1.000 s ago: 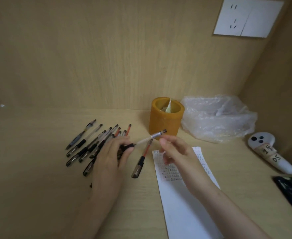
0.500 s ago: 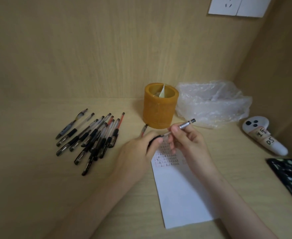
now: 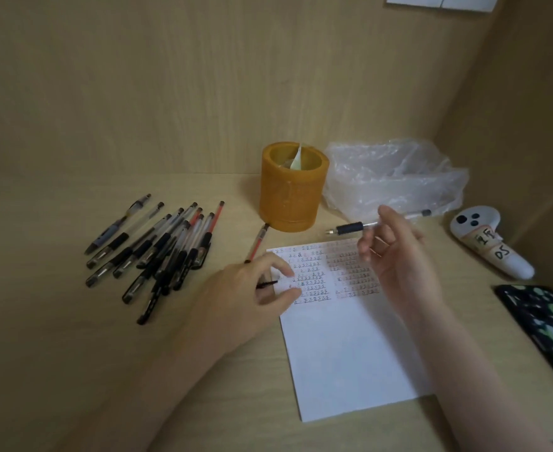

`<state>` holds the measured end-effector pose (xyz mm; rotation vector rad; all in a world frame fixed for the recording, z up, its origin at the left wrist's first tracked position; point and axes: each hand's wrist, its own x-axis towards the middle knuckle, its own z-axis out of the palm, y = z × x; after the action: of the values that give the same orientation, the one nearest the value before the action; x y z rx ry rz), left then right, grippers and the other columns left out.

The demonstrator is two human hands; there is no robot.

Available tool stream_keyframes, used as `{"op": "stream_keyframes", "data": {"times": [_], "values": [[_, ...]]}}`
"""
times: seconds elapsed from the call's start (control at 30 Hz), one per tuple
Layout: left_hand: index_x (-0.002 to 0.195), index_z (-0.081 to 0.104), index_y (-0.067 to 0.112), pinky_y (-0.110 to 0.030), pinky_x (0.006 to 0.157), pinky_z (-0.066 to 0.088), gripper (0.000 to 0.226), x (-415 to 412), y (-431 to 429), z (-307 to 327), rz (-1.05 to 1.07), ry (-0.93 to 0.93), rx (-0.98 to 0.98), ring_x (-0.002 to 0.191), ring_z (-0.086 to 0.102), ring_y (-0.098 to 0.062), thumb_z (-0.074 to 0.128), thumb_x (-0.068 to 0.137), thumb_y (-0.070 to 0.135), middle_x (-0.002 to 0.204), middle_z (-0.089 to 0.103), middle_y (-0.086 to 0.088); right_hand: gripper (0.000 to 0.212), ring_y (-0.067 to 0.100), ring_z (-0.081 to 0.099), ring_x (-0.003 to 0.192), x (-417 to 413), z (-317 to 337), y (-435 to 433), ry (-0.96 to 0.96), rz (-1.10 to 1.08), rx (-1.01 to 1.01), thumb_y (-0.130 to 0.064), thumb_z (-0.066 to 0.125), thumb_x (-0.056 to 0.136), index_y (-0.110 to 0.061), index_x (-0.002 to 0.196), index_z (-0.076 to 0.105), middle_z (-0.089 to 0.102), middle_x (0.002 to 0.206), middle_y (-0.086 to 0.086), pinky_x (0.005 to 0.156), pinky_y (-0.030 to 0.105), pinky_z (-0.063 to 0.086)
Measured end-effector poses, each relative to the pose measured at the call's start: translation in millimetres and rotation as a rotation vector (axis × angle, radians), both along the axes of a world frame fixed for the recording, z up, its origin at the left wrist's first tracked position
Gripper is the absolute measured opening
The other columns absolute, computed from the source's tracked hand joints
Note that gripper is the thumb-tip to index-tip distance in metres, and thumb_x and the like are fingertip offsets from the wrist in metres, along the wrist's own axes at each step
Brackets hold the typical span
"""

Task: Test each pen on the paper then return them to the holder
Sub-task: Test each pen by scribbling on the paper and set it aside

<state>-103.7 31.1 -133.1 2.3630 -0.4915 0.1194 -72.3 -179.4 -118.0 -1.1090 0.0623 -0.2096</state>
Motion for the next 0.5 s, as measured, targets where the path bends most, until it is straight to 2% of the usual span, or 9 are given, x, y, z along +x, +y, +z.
{"op": "stream_keyframes", "data": {"times": [0.07,0.1,0.17,0.2,0.27,0.33,0.4,0.5], "values": [[0.095,0.06,0.041,-0.006,0.052,0.032,0.019,-4.0,1.1,1.2,-0.09,0.027,0.107,0.064,0.049,0.016,0.063,0.079,0.049,0.06,0.051,0.037,0.026,0.015,0.048,0.046,-1.5,-3.3,-1.8,0.086,0.011,0.018,-0.014,0.055,0.091,-0.016,0.065,0.053,0.051,0.054,0.002,0.04,0.021,0.035],[0.098,0.061,0.042,-0.006,0.054,0.034,0.023,-4.6,2.8,2.0,-0.112,0.052,0.152,0.068,0.049,0.018,0.063,0.077,0.051,0.063,0.051,0.039,0.021,0.014,0.047,0.046,-1.6,-5.9,-0.6,0.121,0.024,0.015,-0.013,0.054,0.091,-0.015,0.07,0.049,0.048,0.055,0.002,0.039,0.02,0.034],[0.108,0.057,0.047,-0.005,0.058,0.036,0.039,-3.0,7.4,3.5,-0.084,0.09,0.219,0.071,0.051,0.014,0.063,0.072,0.06,0.06,0.052,0.024,0.021,0.015,0.044,0.046,-1.9,-9.2,2.4,0.151,0.05,0.024,-0.011,0.049,0.091,-0.014,0.071,0.043,0.042,0.054,0.002,0.04,0.022,0.031],[0.115,0.053,0.048,-0.006,0.062,0.038,0.049,-1.6,9.3,3.3,-0.055,0.092,0.248,0.072,0.053,0.01,0.062,0.07,0.065,0.06,0.048,0.022,0.018,0.015,0.044,0.045,-2.7,-8.9,4.5,0.155,0.063,0.021,-0.012,0.046,0.091,-0.013,0.073,0.043,0.042,0.053,0.002,0.041,0.023,0.031],[0.124,0.047,0.048,-0.016,0.074,0.046,0.064,0.4,10.7,1.7,-0.016,0.067,0.31,0.079,0.054,0.004,0.058,0.066,0.072,0.062,0.046,0.02,0.014,0.018,0.054,0.048,-5.9,-6.8,8.7,0.167,0.123,0.011,-0.015,0.04,0.092,-0.009,0.09,0.053,0.05,0.055,0.005,0.041,0.024,0.034],[0.126,0.044,0.048,-0.022,0.079,0.049,0.069,-0.2,8.3,0.9,-0.004,0.025,0.36,0.087,0.057,0.001,0.052,0.065,0.078,0.07,0.052,0.018,0.031,0.021,0.066,0.06,-11.0,-4.5,14.2,0.19,0.228,-0.008,-0.017,0.035,0.093,-0.007,0.11,0.058,0.065,0.067,0.012,0.039,0.021,0.038],[0.128,0.042,0.048,-0.02,0.077,0.048,0.069,-1.9,4.0,-0.8,0.005,-0.014,0.397,0.091,0.058,-0.001,0.049,0.067,0.079,0.084,0.061,0.015,0.036,0.023,0.07,0.069,-15.4,-4.0,20.0,0.212,0.296,-0.049,-0.018,0.036,0.092,-0.001,0.107,0.063,0.07,0.078,0.018,0.038,0.019,0.038],[0.13,0.039,0.046,-0.019,0.071,0.042,0.068,-6.2,-4.6,-2.7,0.034,-0.054,0.425,0.094,0.058,-0.005,0.044,0.07,0.078,0.097,0.065,0.013,0.031,0.02,0.064,0.061,-23.0,-5.9,27.8,0.238,0.237,-0.26,-0.031,0.055,0.09,-0.001,0.087,0.065,0.067,0.067,0.012,0.044,0.021,0.036]]}}
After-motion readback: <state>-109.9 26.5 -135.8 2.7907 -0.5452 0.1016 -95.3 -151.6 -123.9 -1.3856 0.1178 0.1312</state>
